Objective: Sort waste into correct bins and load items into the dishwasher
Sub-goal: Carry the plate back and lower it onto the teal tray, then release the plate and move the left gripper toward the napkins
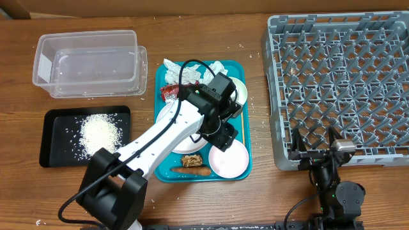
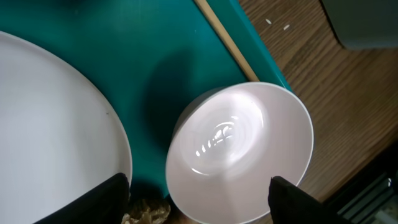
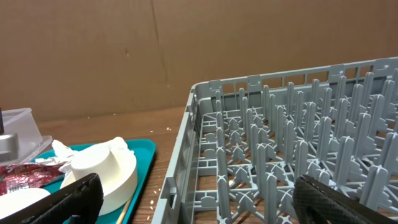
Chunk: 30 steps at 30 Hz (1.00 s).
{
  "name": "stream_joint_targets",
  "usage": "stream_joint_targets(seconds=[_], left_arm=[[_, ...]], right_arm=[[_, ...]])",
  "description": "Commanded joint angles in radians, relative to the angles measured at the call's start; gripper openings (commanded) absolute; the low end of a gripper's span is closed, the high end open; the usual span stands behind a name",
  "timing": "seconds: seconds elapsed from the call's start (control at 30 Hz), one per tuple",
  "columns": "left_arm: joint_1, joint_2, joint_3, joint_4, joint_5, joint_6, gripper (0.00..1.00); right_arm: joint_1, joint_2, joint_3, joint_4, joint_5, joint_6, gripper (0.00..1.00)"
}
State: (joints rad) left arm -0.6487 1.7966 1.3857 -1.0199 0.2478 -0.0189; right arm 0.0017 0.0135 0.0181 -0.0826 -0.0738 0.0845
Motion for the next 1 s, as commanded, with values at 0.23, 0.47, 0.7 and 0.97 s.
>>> stream_joint_targets(seconds=[0.23,0.47,0.7,0.97], left_arm=[[0.01,0.014,0.066,0.087,-0.148,-0.129,0.83],[0.06,0.014,0.178,0.071,-0.353,-0.258,0.85],[0.217,0.014,0.206,0.181,-0.355,-0.275,0.92],[0.354,0.015,0.201,0.288,-0.308,-0.148,0.82]], right_arm=[[0.005,-0.011,-0.01,0.004,0.006,-0.003,1.0],[0.005,-0.011,-0.01,0.004,0.006,-0.003,1.0],[0.005,-0.011,-0.01,0.004,0.006,-0.003,1.0],[0.005,-0.011,-0.01,0.004,0.006,-0.003,1.0]])
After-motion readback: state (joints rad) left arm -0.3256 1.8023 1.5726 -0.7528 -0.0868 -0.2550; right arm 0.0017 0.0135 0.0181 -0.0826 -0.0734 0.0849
